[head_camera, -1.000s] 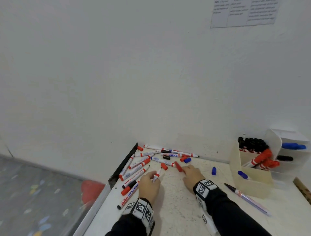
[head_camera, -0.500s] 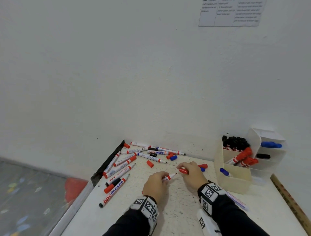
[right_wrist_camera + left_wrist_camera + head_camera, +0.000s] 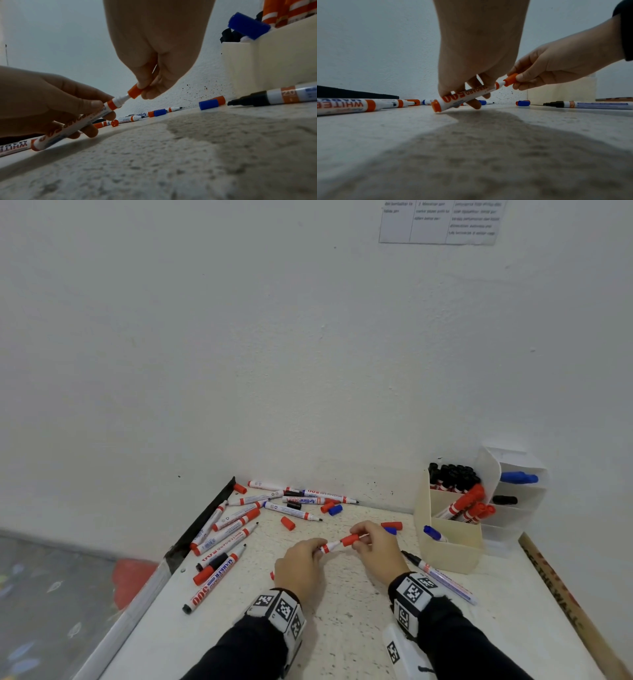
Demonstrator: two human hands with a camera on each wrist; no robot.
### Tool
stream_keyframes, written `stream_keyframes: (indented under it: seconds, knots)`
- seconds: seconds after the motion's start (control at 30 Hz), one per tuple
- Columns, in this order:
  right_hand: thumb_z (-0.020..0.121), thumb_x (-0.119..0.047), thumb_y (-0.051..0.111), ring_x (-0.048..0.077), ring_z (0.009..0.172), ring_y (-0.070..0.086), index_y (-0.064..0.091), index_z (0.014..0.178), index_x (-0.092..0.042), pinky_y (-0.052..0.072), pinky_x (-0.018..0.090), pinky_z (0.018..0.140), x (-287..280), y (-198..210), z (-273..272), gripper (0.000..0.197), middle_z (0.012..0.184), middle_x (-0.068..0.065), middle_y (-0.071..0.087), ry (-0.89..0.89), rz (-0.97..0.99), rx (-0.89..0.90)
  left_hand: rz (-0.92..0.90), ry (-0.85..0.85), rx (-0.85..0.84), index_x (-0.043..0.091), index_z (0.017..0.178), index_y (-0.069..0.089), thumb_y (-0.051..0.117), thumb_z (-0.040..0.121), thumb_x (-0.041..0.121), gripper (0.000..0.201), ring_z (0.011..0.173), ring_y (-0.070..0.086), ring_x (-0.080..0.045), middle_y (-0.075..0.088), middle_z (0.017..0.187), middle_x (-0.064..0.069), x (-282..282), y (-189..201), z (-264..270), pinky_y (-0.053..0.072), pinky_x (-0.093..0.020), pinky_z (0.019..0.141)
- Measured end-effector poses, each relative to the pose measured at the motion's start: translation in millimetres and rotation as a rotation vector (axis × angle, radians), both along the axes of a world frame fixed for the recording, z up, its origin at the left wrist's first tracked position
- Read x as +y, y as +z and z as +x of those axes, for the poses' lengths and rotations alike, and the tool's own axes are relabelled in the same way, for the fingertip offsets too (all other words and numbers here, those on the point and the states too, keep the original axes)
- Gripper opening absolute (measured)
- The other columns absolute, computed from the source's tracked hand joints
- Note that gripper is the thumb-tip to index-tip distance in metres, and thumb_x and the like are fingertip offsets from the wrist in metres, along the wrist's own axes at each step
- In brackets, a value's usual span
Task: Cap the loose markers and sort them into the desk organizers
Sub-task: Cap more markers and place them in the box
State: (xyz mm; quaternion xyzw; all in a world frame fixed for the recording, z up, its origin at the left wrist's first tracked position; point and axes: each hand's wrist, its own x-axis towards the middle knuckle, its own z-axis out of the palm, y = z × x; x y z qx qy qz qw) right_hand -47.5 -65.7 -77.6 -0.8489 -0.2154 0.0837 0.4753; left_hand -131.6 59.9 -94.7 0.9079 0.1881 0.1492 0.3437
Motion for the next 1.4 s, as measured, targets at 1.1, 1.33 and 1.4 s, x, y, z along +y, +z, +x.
stream_keyframes:
  seconds: [1.1, 1.33, 1.4]
  knots:
    - [0.093, -0.055, 0.029, 0.014, 0.060, 0.043, 0.040, 0.063, -0.022, 0.031, 0.028, 0.055, 11.5, -1.1, -10.1, 0.046, 0.059, -0.004, 0.042, -0.204, -0.277, -0.100, 0.053, -0.107, -0.078, 0.025, 0.100, 0.064, 0.052, 0.091, 0.041, 0.022, 0.078, 0.057, -0.007, 0.061, 0.084, 0.015, 2.6, -6.6, 7.3, 0.049, -0.037, 0.084]
    - [0.099, -0.033, 0.028, 0.014, 0.054, 0.036, 0.036, 0.054, -0.015, 0.029, 0.031, 0.058, 19.0, -3.7, -10.3, 0.049, 0.055, 0.000, 0.036, -0.148, -0.061, 0.044, 0.017, -0.233, 0.044, 0.015, 0.090, 0.060, 0.036, 0.096, 0.047, 0.040, 0.067, 0.050, -0.012, 0.056, 0.072, 0.003, -1.2, -2.8, 4.4, 0.036, -0.025, 0.058]
    - [0.099, -0.030, 0.029, 0.013, 0.055, 0.035, 0.037, 0.054, -0.015, 0.029, 0.031, 0.059, 20.2, -4.4, -11.8, 0.047, 0.056, 0.000, 0.037, -0.116, -0.057, 0.011, -0.054, -0.280, 0.072, 0.012, 0.084, 0.059, 0.038, 0.095, 0.046, 0.042, 0.063, 0.048, -0.011, 0.052, 0.068, 0.006, -1.8, -2.0, 3.9, 0.035, -0.025, 0.059]
